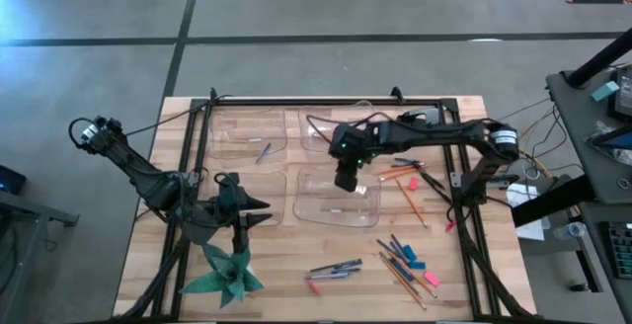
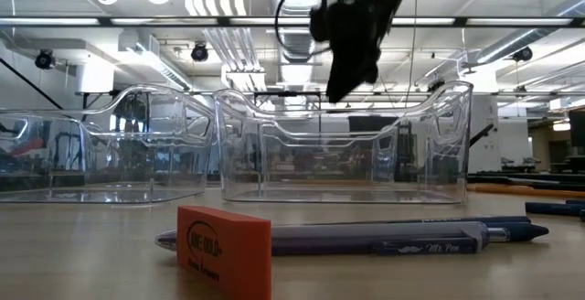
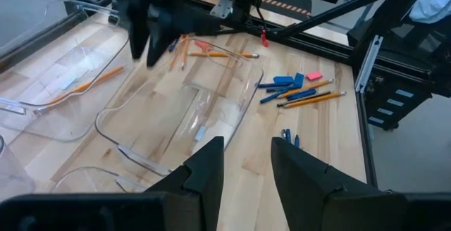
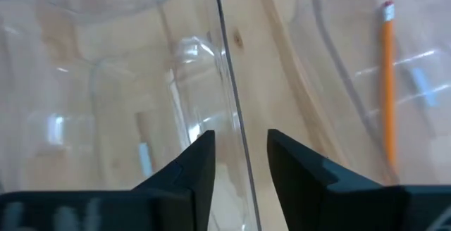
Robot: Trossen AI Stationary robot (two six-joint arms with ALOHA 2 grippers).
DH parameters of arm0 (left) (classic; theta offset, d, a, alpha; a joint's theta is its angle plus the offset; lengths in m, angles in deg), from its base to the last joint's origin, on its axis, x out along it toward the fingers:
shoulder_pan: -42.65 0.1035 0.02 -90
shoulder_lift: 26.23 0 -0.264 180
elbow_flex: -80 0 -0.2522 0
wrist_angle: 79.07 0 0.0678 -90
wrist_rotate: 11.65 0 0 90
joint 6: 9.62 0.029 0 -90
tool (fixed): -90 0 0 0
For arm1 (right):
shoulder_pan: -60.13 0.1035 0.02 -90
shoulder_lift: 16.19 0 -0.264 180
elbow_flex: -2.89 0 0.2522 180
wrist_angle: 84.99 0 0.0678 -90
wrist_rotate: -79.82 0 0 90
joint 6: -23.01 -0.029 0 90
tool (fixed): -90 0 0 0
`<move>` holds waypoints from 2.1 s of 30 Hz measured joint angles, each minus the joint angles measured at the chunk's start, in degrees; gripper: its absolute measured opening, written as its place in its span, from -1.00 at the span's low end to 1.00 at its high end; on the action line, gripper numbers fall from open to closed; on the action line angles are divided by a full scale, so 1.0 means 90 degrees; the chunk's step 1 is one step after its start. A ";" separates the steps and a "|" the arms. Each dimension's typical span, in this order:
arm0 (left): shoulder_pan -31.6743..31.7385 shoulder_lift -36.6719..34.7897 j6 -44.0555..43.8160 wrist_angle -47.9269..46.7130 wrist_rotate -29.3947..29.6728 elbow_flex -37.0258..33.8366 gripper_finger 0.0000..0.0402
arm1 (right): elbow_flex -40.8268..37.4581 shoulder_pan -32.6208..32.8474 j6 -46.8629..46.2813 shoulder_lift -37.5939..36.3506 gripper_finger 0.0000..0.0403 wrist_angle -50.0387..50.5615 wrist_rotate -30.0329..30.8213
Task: Sort crayons/erasers/pens/pencils in bins
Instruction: Put the blue crayon into the top left transparent bin
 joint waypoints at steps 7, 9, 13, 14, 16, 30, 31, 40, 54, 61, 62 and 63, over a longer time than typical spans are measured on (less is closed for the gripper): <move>0.0000 0.0000 -0.0002 0.0000 0.0000 -0.0018 -0.48 | 0.0225 0.0039 -0.0111 -0.0974 -0.38 0.1616 0.0152; 0.0000 0.0000 -0.0002 0.0000 -0.0002 -0.0036 -0.48 | 0.0069 0.0019 -0.0228 -0.1302 -0.38 0.2133 0.0519; 0.0000 0.0000 -0.0002 0.0000 -0.0001 -0.0041 -0.48 | -0.0432 -0.0081 -0.0763 -0.1927 -0.38 0.2663 0.1002; 0.0000 0.0000 -0.0002 0.0000 -0.0002 -0.0041 -0.48 | -0.0614 -0.0131 -0.0888 -0.2072 -0.38 0.2668 0.1003; 0.0004 0.0000 -0.0002 0.0002 0.0000 -0.0041 -0.48 | -0.1022 -0.0248 -0.1115 -0.2296 -0.38 0.2634 0.1006; 0.0260 0.0000 -0.0002 0.0002 0.0007 -0.0041 -0.48 | -0.3411 -0.2113 -0.0549 -0.1951 -0.49 0.1340 0.0502; 0.0290 0.0000 -0.0002 0.0002 0.0015 -0.0041 -0.48 | -0.3450 -0.2215 -0.0432 -0.1879 -0.50 0.1227 0.0368; 0.0585 -0.0002 0.0000 0.0002 0.0172 -0.0041 -0.48 | -0.3471 -0.2706 0.0208 -0.1151 -0.45 0.0588 0.0208; 0.0748 -0.0002 0.0000 0.0002 0.0170 -0.0039 -0.48 | -0.3444 -0.2923 0.0762 -0.0355 -0.55 0.0327 0.0365; 0.0748 -0.0002 0.0000 0.0002 0.0170 -0.0039 -0.48 | -0.3476 -0.2925 0.0806 -0.0558 -0.91 0.0290 0.0350; 0.0748 -0.0002 0.0000 0.0002 0.0170 -0.0039 -0.48 | -0.3481 -0.2925 0.0798 -0.0593 -0.92 0.0289 0.0390; 0.0748 -0.0002 0.0000 0.0002 0.0170 -0.0039 -0.48 | -0.3483 -0.2926 0.0791 -0.0627 -0.92 0.0283 0.0467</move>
